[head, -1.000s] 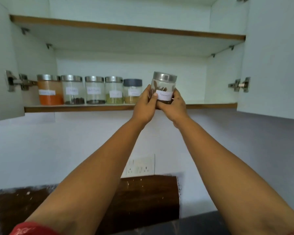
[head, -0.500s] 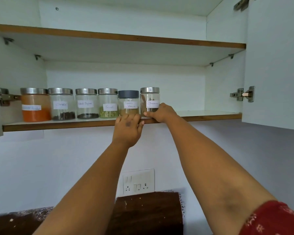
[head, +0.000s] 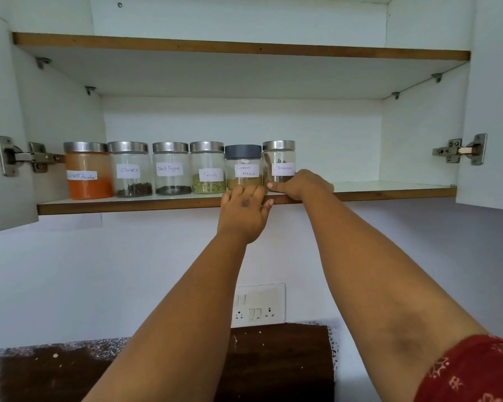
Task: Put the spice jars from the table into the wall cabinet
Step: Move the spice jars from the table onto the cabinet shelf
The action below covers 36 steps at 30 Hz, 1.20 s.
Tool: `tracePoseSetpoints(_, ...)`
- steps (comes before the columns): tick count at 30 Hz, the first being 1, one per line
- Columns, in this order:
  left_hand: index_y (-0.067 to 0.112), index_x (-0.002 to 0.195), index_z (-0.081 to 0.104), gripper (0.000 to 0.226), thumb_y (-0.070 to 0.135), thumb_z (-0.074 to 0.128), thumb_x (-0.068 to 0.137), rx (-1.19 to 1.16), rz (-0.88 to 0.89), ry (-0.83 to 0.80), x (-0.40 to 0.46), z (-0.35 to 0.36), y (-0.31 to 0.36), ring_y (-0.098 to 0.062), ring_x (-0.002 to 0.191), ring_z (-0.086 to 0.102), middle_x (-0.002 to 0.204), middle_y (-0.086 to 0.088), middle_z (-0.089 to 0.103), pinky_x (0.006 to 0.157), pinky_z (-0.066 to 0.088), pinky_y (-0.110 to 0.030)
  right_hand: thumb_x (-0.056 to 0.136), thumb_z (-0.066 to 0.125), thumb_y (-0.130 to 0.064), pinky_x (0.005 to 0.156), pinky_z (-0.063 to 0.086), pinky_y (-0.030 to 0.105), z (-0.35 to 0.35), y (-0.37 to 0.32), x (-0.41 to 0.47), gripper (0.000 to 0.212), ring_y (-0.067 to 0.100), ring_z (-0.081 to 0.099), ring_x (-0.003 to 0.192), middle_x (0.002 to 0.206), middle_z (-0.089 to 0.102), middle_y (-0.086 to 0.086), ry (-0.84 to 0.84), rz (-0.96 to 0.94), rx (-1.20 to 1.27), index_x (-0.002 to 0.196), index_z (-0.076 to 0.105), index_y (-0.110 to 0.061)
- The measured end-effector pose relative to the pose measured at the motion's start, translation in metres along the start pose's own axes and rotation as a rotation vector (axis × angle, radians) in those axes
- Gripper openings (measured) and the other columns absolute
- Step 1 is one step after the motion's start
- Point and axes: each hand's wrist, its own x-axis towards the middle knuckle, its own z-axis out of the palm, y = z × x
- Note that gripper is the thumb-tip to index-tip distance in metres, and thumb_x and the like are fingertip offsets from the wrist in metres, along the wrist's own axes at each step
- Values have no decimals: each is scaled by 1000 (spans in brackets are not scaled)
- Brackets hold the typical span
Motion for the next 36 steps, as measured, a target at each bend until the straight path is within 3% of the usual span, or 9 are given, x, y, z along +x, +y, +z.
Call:
tracePoseSetpoints(4,21,123,53,37,42,32,102,-11,-8,-21,0,-1,2,-20,114,45,126,4,54,100,30,-37,65,58,-82,88,42,36,3,1,-4,95,27,58,113,121,61,6,68,18,30,131,44,-15)
tracePoseSetpoints(7,20,125,52,37,41,32,102,-23,-21,-45,1,-3,3,-21,115,44,128,3,52,100,29,-37,82,40,-77,94,37,42,13,6,-13,90,31,53,118,127,58,10,231,-42,2,145,29,-14)
tracePoseSetpoints(13,18,138,41,41,35,33,102,-50,-50,-207,1,-16,10,-26,130,34,141,-3,42,113,19,-43,95,26,-62,115,17,44,31,32,-40,66,28,36,133,139,48,8,353,-200,-3,139,45,-15)
tracePoseSetpoints(16,17,151,21,55,33,35,101,-122,-81,-274,-17,-19,24,-31,145,9,156,-7,19,118,2,-51,93,42,-59,117,17,47,44,52,-66,69,26,7,148,158,21,2,296,-280,19,150,27,-23)
tracePoseSetpoints(18,16,152,20,56,30,38,101,-287,-116,-204,-43,-16,40,-31,147,1,159,-9,10,118,2,-51,90,54,-51,116,22,46,59,64,-93,77,26,4,148,161,8,0,252,-305,92,153,18,-26)
tracePoseSetpoints(21,16,151,24,55,30,42,101,-518,-302,-176,-105,-3,72,-30,143,15,157,-12,14,118,15,-47,91,57,-40,115,25,43,94,86,-156,65,23,18,143,157,16,1,192,-214,309,148,28,-29)
tracePoseSetpoints(24,16,150,25,55,33,42,100,-596,-402,-310,-184,15,108,-30,140,23,154,-11,19,116,22,-42,88,59,-42,108,32,40,133,139,-228,61,20,30,135,148,29,-1,197,-13,405,142,34,-30)
tracePoseSetpoints(31,11,152,20,76,38,57,92,-689,-349,-634,-342,18,191,-28,135,30,148,-10,30,112,30,-39,82,67,-31,105,33,45,168,286,-335,65,30,32,132,142,40,9,20,375,201,140,38,-23)
tracePoseSetpoints(36,11,153,12,90,37,66,86,-759,-414,-915,-439,9,236,-32,139,24,151,-11,25,111,29,-44,83,68,-32,103,36,45,169,348,-386,64,30,35,131,140,46,6,-90,448,137,140,40,-22)
